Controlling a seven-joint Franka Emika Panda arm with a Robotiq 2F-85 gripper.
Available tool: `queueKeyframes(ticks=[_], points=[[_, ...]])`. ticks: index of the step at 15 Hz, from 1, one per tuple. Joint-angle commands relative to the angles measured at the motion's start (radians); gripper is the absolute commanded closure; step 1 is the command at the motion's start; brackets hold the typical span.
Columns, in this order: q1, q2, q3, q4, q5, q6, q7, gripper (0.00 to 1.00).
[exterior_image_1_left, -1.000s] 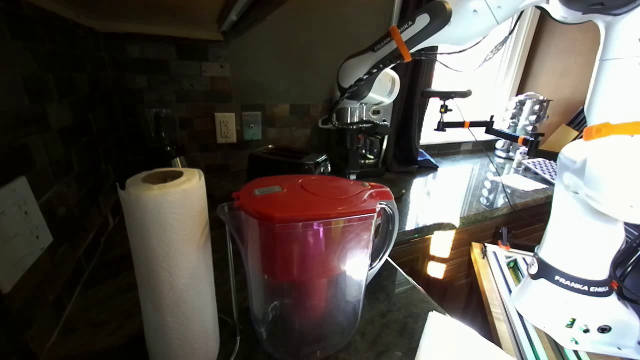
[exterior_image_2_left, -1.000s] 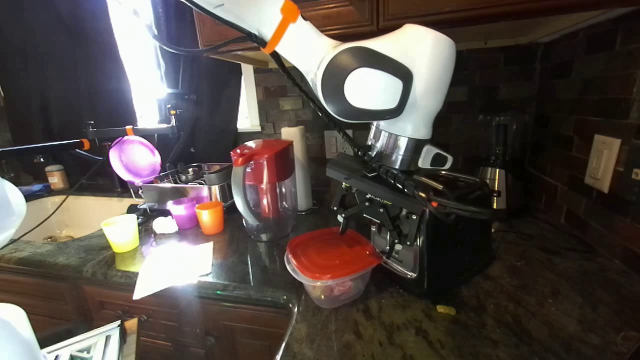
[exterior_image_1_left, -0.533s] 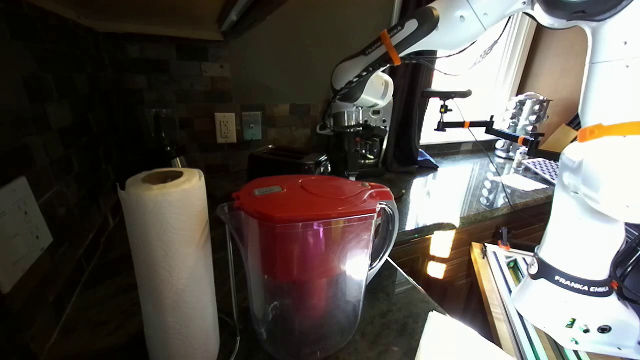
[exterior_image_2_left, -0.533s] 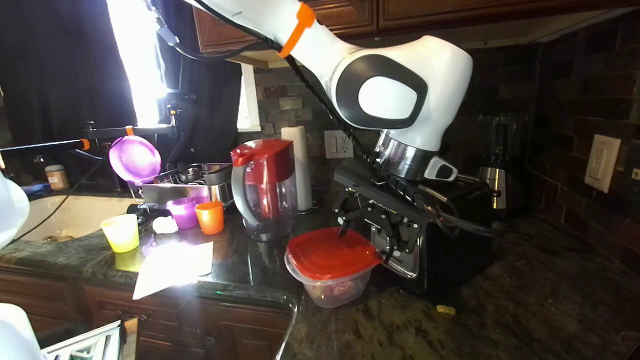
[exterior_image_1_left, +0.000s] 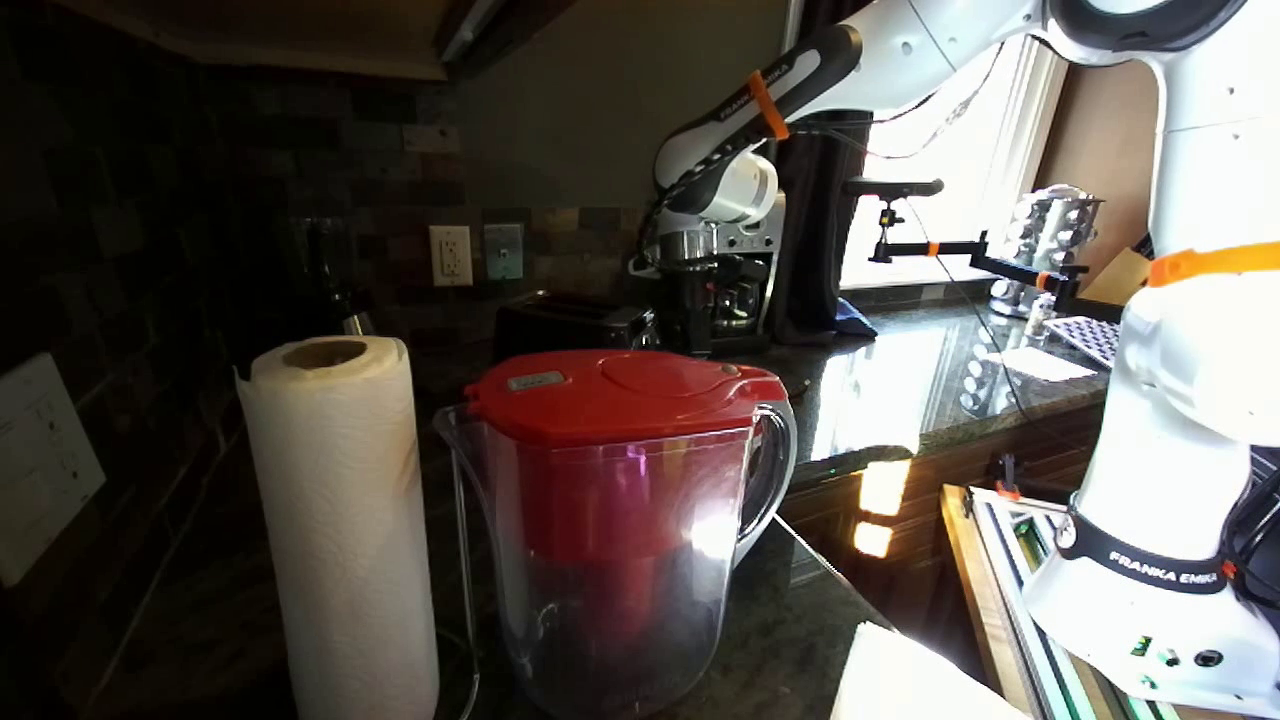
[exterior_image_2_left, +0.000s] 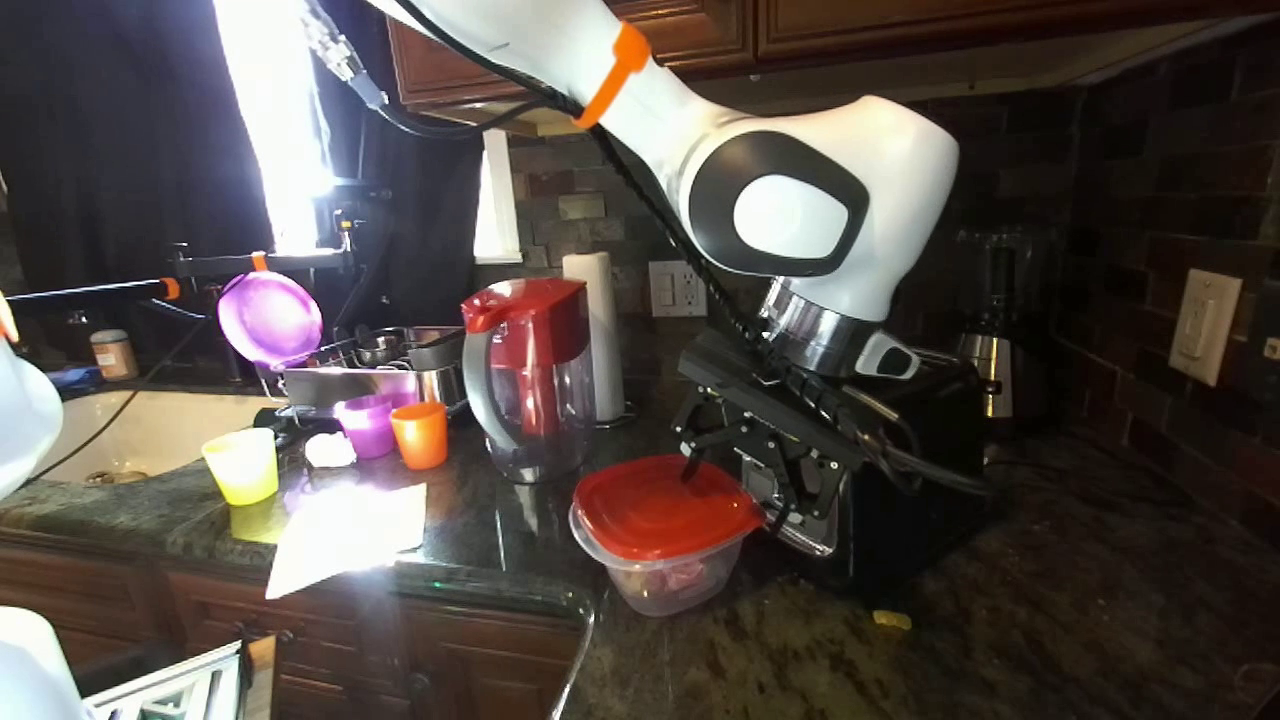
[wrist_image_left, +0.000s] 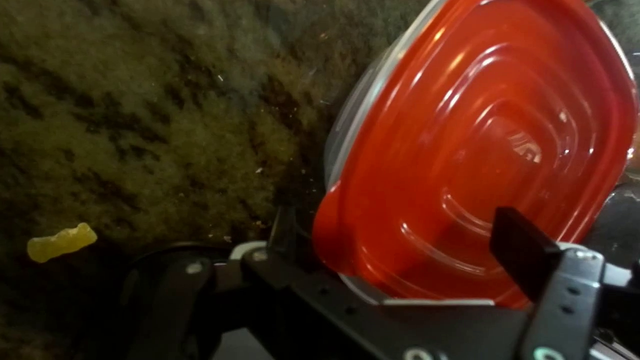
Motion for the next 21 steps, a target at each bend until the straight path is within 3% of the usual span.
queueKeyframes(ticks=[1, 3, 6, 8, 9, 11, 15, 16, 19, 21], points=[[-0.024, 0.027, 0.023, 0.033, 0.033, -0.042, -0.011, 0.0], [-0.027, 0.025, 0.027, 0.034, 0.041, -0.046, -0.014, 0.0], [-0.029, 0.02, 0.03, 0.034, 0.05, -0.046, -0.014, 0.22], [-0.027, 0.018, 0.031, 0.034, 0.047, -0.042, -0.012, 0.2], [-0.026, 0.017, 0.032, 0.034, 0.045, -0.04, -0.01, 0.26], [-0.025, 0.014, 0.032, 0.032, 0.042, -0.037, -0.008, 0.2], [-0.023, 0.007, 0.033, 0.031, 0.038, -0.03, 0.001, 0.2], [-0.022, 0.005, 0.033, 0.031, 0.037, -0.029, 0.004, 0.24], [-0.021, 0.003, 0.033, 0.032, 0.032, -0.027, 0.012, 0.5], [-0.022, 0.0, 0.032, 0.031, 0.028, -0.026, 0.016, 0.56]])
